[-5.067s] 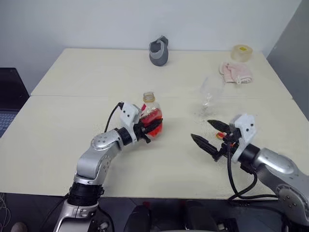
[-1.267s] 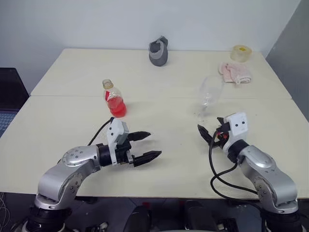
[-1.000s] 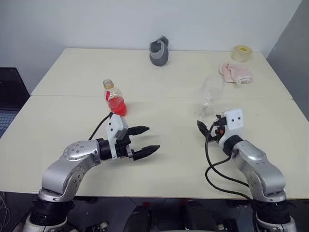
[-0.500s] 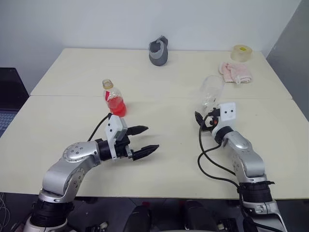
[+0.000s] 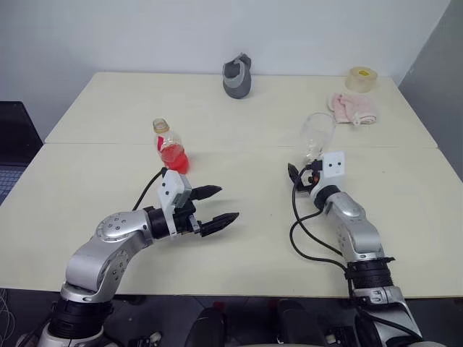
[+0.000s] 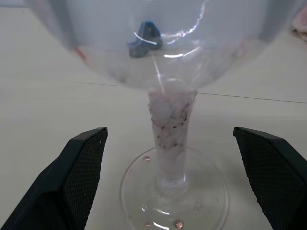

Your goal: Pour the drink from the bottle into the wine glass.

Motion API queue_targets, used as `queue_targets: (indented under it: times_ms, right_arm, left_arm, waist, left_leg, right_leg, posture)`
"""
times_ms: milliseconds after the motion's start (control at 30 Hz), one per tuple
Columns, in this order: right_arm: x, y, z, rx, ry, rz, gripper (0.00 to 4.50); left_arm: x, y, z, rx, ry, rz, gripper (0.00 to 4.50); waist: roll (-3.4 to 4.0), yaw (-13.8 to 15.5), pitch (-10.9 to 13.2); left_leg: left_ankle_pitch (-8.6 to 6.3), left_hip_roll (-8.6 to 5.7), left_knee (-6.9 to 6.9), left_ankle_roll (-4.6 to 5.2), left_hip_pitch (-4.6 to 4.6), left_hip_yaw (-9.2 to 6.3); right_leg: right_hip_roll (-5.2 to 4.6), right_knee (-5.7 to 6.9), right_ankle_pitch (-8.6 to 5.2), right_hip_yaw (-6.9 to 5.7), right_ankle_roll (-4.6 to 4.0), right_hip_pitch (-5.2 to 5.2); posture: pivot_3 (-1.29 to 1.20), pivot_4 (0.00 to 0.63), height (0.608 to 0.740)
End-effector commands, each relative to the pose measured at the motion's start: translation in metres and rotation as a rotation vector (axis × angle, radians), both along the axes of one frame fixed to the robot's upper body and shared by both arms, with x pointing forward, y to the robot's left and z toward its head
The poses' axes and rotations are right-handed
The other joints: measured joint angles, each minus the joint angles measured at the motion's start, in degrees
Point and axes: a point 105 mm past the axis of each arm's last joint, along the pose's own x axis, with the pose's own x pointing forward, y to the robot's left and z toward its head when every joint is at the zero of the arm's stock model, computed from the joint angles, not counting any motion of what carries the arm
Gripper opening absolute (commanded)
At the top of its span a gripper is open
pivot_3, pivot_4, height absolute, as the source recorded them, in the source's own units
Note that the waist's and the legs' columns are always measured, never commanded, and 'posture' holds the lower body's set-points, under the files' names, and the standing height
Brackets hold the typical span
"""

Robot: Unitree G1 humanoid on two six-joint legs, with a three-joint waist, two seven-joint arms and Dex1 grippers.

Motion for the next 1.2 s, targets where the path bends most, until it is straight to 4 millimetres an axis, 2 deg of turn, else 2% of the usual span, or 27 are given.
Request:
queue_targets:
  times_ms: [33,67,167,467,533,600,700,800,900,1067,1200]
  right_arm:
    - [0.006,0.000,0.018,0.033,-0.062,-0.011,4.50]
    - [0.008,0.000,0.018,0.044,-0.061,-0.017,4.50]
    - [0.011,-0.001,0.021,0.066,-0.070,-0.026,3.91]
    - [0.008,0.007,0.028,0.047,-0.097,0.028,0.69]
    - [0.006,0.014,0.034,0.021,-0.115,0.059,0.17]
    - [0.004,0.023,0.041,0.008,-0.134,0.100,0.17]
    - [-0.006,0.055,0.057,-0.028,-0.196,0.244,0.17]
    - [-0.015,0.076,0.063,-0.065,-0.235,0.331,0.17]
    - [-0.025,0.107,0.056,-0.105,-0.256,0.443,0.17]
    - [-0.025,0.128,0.043,-0.126,-0.222,0.523,0.17]
    - [-0.019,0.136,0.031,-0.108,-0.163,0.544,0.17]
  left_arm:
    - [-0.001,-0.002,0.011,-0.003,-0.046,-0.012,4.48]
    - [-0.001,-0.002,0.011,-0.003,-0.047,-0.011,4.48]
    - [0.000,-0.002,0.011,-0.002,-0.049,-0.007,4.50]
    - [-0.002,-0.002,0.011,-0.001,-0.050,0.001,4.50]
    - [-0.004,-0.001,0.010,-0.002,-0.048,0.010,4.50]
    - [-0.005,0.001,0.009,0.001,-0.046,0.028,4.50]
    - [-0.001,0.017,0.004,-0.006,-0.028,0.153,4.50]
    - [-0.003,0.026,0.001,-0.002,-0.028,0.217,4.50]
    - [-0.010,0.048,-0.002,-0.003,-0.030,0.373,4.50]
    - [-0.016,0.079,-0.008,0.002,-0.008,0.576,4.50]
    - [-0.030,0.079,-0.011,-0.010,0.008,0.596,4.50]
  waist:
    - [0.00,-0.10,0.00]
    - [0.00,-0.17,0.00]
    - [0.00,-0.31,0.00]
    - [0.00,-0.46,0.00]
    - [0.01,-0.57,0.00]
    - [0.01,-0.79,0.00]
    - [0.04,-1.25,0.02]
    - [0.05,-1.36,0.02]
    - [0.05,-1.37,0.02]
    - [0.04,-0.73,0.02]
    - [0.04,-0.30,0.02]
  left_leg:
    - [0.01,0.00,0.00,-0.01,0.00,-0.01]
    - [0.01,0.00,0.00,-0.02,0.00,-0.01]
    - [0.01,0.00,0.00,-0.02,0.00,-0.01]
    - [0.01,0.01,0.00,-0.01,0.00,-0.01]
    - [0.01,0.01,0.00,-0.01,0.00,-0.01]
    - [0.01,0.03,0.00,-0.01,0.00,-0.01]
    - [0.01,0.05,-0.03,-0.01,-0.01,-0.01]
    - [0.00,0.08,-0.05,0.00,0.00,-0.06]
    - [0.00,0.11,-0.05,0.00,0.01,-0.09]
    - [0.00,0.06,0.00,-0.01,-0.01,-0.14]
    - [0.01,0.04,0.03,-0.02,0.00,-0.13]
  right_leg:
    - [0.00,0.00,0.00,0.00,0.00,0.00]
    - [0.00,0.00,0.00,-0.01,-0.01,0.00]
    - [0.00,0.01,0.01,0.00,-0.01,0.00]
    - [0.00,0.01,0.01,0.00,-0.01,0.00]
    - [0.00,0.02,0.01,0.00,-0.01,0.00]
    - [-0.01,0.02,0.01,0.01,-0.01,-0.01]
    - [-0.02,0.01,0.01,0.07,-0.01,-0.06]
    - [-0.02,0.02,0.01,0.09,-0.01,-0.09]
    - [-0.03,0.00,0.01,0.09,-0.03,-0.08]
    - [-0.07,0.00,0.02,0.02,-0.03,-0.05]
    - [-0.08,-0.02,0.05,0.03,-0.03,-0.03]
  posture:
    - [0.00,0.150,0.740]
    - [0.00,0.150,0.740]
    - [0.00,0.150,0.740]
    - [0.00,0.150,0.740]
    - [0.00,0.150,0.740]
    - [0.00,0.150,0.740]
    - [0.00,0.150,0.740]
    - [0.00,0.150,0.740]
    - [0.00,0.150,0.740]
    - [0.00,0.150,0.740]
    - [0.00,0.150,0.740]
